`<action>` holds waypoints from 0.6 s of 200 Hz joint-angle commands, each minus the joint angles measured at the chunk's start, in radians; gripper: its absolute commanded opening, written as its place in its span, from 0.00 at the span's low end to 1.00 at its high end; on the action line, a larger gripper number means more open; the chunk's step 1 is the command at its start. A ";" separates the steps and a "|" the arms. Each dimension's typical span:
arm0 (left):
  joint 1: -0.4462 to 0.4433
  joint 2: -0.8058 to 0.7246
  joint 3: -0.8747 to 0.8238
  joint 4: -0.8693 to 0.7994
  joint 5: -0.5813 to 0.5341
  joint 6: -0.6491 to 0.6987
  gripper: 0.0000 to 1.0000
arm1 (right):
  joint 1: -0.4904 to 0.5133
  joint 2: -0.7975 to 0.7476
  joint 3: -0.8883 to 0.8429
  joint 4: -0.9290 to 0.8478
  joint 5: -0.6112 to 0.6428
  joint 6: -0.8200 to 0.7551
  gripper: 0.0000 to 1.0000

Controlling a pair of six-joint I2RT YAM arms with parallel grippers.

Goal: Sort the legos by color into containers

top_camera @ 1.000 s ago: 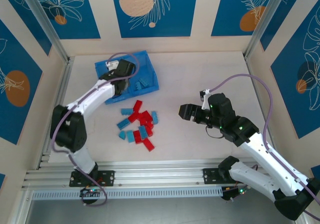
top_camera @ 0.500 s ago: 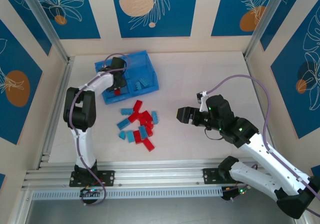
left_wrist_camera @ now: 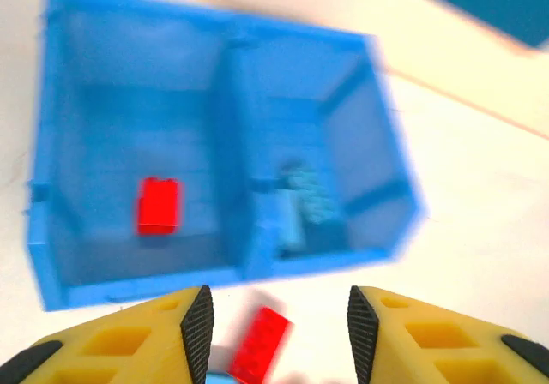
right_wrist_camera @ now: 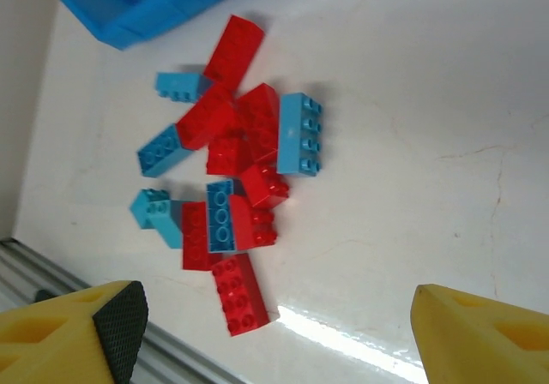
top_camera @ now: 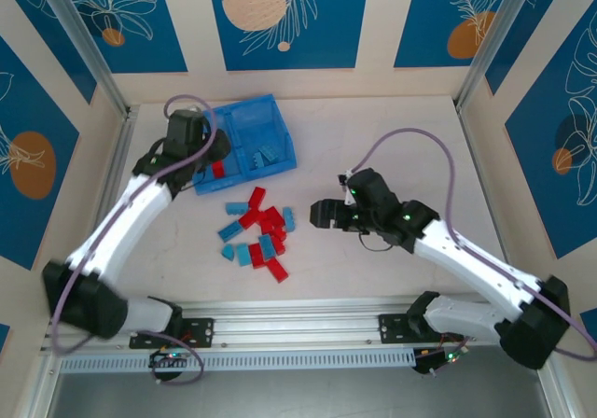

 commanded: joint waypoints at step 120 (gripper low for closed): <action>-0.167 -0.525 -0.388 -0.297 0.415 0.590 0.62 | 0.041 0.804 0.454 0.057 0.065 -0.043 0.53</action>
